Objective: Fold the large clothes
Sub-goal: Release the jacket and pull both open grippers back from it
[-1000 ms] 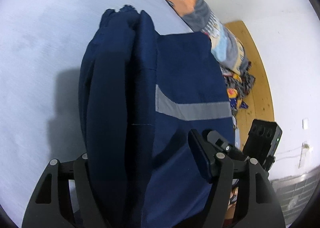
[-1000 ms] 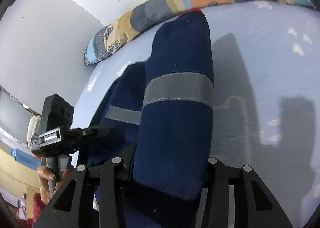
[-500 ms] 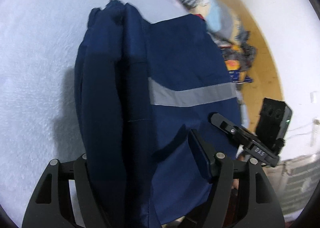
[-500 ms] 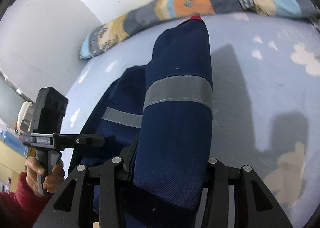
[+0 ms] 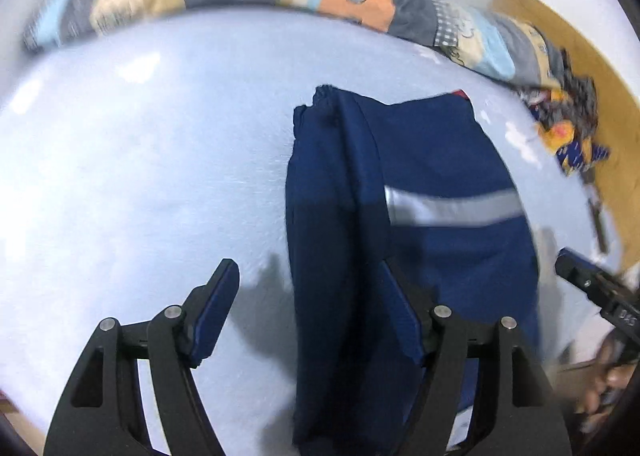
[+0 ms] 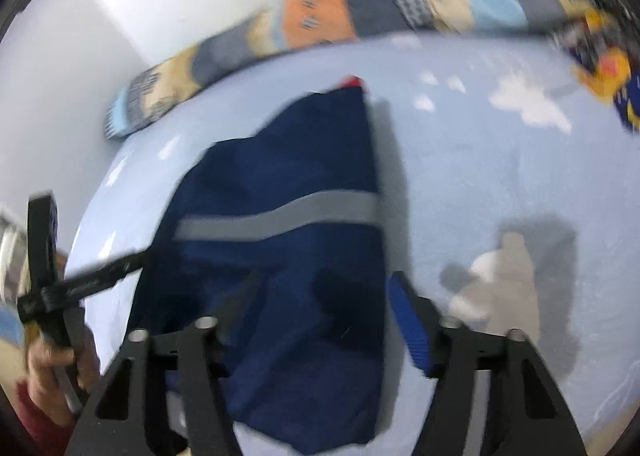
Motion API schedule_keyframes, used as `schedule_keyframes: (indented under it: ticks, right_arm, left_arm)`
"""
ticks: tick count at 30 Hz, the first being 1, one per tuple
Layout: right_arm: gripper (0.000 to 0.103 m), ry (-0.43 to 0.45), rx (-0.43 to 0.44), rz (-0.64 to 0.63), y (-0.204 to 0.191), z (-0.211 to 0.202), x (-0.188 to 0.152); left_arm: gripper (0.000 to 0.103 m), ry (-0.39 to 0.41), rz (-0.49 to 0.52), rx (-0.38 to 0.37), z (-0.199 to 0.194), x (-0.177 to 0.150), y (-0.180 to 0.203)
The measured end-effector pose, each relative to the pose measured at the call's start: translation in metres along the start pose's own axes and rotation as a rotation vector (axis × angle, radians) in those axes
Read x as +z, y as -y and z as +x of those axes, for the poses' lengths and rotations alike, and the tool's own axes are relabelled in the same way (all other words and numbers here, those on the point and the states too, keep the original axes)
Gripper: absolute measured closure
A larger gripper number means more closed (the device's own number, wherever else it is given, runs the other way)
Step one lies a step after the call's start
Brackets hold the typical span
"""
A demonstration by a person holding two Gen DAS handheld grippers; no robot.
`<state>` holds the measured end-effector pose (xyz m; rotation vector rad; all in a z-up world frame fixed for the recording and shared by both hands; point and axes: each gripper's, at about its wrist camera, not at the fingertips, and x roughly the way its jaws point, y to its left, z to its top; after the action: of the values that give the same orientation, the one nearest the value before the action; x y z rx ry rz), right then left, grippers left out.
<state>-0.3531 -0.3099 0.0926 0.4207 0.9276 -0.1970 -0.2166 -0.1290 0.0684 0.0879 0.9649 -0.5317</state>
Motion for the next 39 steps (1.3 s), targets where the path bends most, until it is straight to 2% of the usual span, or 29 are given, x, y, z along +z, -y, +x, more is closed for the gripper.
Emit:
schedule_keyframes:
  ticks: [1,4,6,7,8,9,10,12,14,16,20,21,27,29,30,32,34,36,39]
  right_arm:
    - [0.063,0.011,-0.023,-0.045,-0.015,-0.005,-0.012]
    - [0.078,-0.002,-0.032,-0.072,-0.031,-0.008,-0.044]
    - [0.079,-0.024,-0.044,-0.093,-0.041,-0.004,-0.061]
    - [0.078,-0.047,-0.074,-0.105,-0.045,0.005,-0.07]
    - [0.077,-0.063,-0.091,-0.112,-0.044,0.009,-0.075]
    - [0.077,-0.081,-0.111,-0.122,-0.046,0.015,-0.078]
    - [0.077,-0.097,-0.122,-0.129,-0.046,0.022,-0.08]
    - [0.077,-0.107,-0.136,-0.126,-0.046,0.031,-0.081]
    - [0.077,-0.078,-0.137,-0.104,-0.045,0.027,-0.083]
    - [0.077,-0.028,-0.115,-0.04,-0.043,0.017,-0.088]
    - [0.073,0.075,-0.074,0.065,-0.038,-0.018,-0.104]
    - [0.07,0.079,-0.073,0.071,-0.038,-0.023,-0.107]
    - [0.07,0.155,-0.058,0.062,-0.049,-0.066,-0.127]
    - [0.068,0.175,-0.034,0.042,-0.057,-0.085,-0.129]
    - [0.064,0.187,-0.036,0.03,-0.059,-0.091,-0.129]
    - [0.059,0.223,-0.052,-0.015,-0.063,-0.102,-0.129]
    - [0.056,0.254,-0.107,-0.12,-0.068,-0.098,-0.138]
    - [0.061,0.225,-0.072,-0.096,-0.064,-0.089,-0.141]
    - [0.057,0.277,-0.076,-0.088,-0.065,-0.087,-0.137]
  left_arm:
    - [0.032,0.024,0.011,0.018,-0.007,-0.01,0.004]
    - [0.031,0.047,0.08,0.06,-0.016,-0.044,0.019]
    - [0.028,0.031,0.159,0.154,-0.007,-0.062,0.029]
    - [0.026,-0.009,0.197,0.196,0.006,-0.07,0.031]
    - [0.025,-0.035,0.203,0.212,0.019,-0.065,0.044]
    - [0.02,-0.04,0.19,0.226,0.03,-0.068,0.042]
    - [0.011,-0.026,0.176,0.239,0.031,-0.067,0.039]
    - [0.009,-0.002,0.136,0.245,0.029,-0.067,0.032]
    - [0.009,0.014,0.108,0.24,0.024,-0.072,0.027]
    - [0.009,0.045,0.099,0.265,0.013,-0.085,0.028]
    - [0.009,0.121,0.159,0.301,-0.017,-0.114,0.043]
    - [0.009,0.131,0.172,0.299,-0.023,-0.12,0.046]
    - [0.009,0.228,0.187,0.247,-0.077,-0.138,0.056]
    - [0.0,0.266,0.202,0.235,-0.094,-0.137,0.057]
    - [0.0,0.297,0.217,0.248,-0.098,-0.139,0.058]
    - [0.0,0.339,0.227,0.224,-0.101,-0.145,0.053]
    - [0.0,0.327,0.228,0.206,-0.095,-0.15,0.049]
    - [0.0,0.319,0.243,0.236,-0.085,-0.151,0.051]
    - [0.0,0.328,0.241,0.199,-0.079,-0.147,0.055]
